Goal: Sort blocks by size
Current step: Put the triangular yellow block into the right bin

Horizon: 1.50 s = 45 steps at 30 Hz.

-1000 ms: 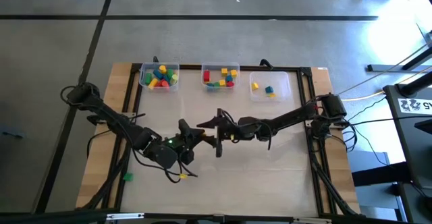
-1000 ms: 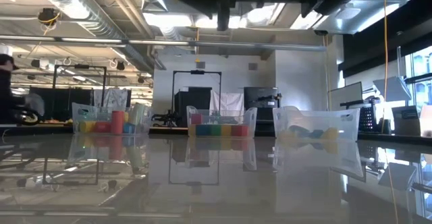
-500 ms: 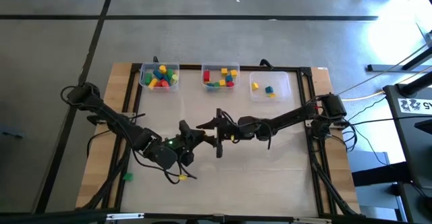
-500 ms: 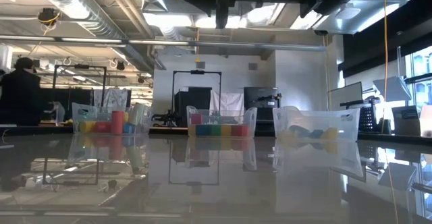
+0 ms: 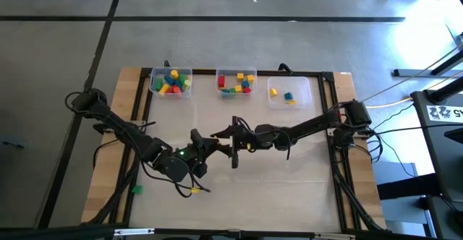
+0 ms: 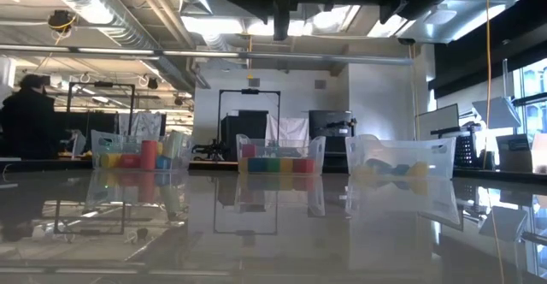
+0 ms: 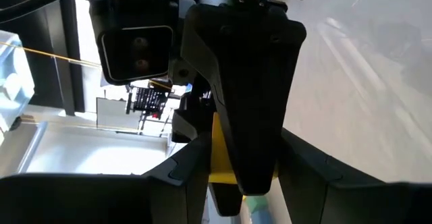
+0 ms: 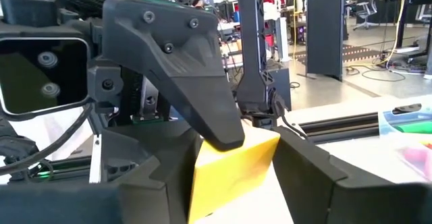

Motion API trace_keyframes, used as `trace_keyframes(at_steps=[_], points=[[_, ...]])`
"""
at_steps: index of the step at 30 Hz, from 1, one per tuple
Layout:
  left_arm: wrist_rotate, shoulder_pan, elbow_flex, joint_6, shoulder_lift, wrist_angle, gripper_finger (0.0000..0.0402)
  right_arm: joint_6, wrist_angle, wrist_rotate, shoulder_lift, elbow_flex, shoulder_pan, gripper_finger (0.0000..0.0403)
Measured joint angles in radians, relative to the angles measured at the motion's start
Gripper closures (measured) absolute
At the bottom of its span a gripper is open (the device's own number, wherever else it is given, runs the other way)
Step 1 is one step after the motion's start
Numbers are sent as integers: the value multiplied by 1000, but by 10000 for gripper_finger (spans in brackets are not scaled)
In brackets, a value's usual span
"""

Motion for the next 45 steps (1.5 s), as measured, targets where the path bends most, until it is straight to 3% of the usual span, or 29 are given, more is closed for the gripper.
trace_keyframes(at_steps=[8, 22, 27, 32, 37, 45], points=[[-1, 0, 0, 15, 0, -6, 260, 9, 1, -1, 0, -1, 0, 269], [10, -11, 0, -13, -1, -4, 258, -8, -1, -27, 0, -1, 0, 269], [5, -16, 0, -74, -3, 1, 213, -23, 0, -27, 0, -1, 1, 268], [-83, -36, 1, -68, -3, -4, 175, -19, 5, -25, 1, -1, 0, 268], [-216, -112, 1, -72, -5, -4, 173, -45, 3, -28, -12, -1, 0, 266], [-252, -257, 1, -334, -23, -11, 186, -179, -92, -35, -115, -3, -35, 264]])
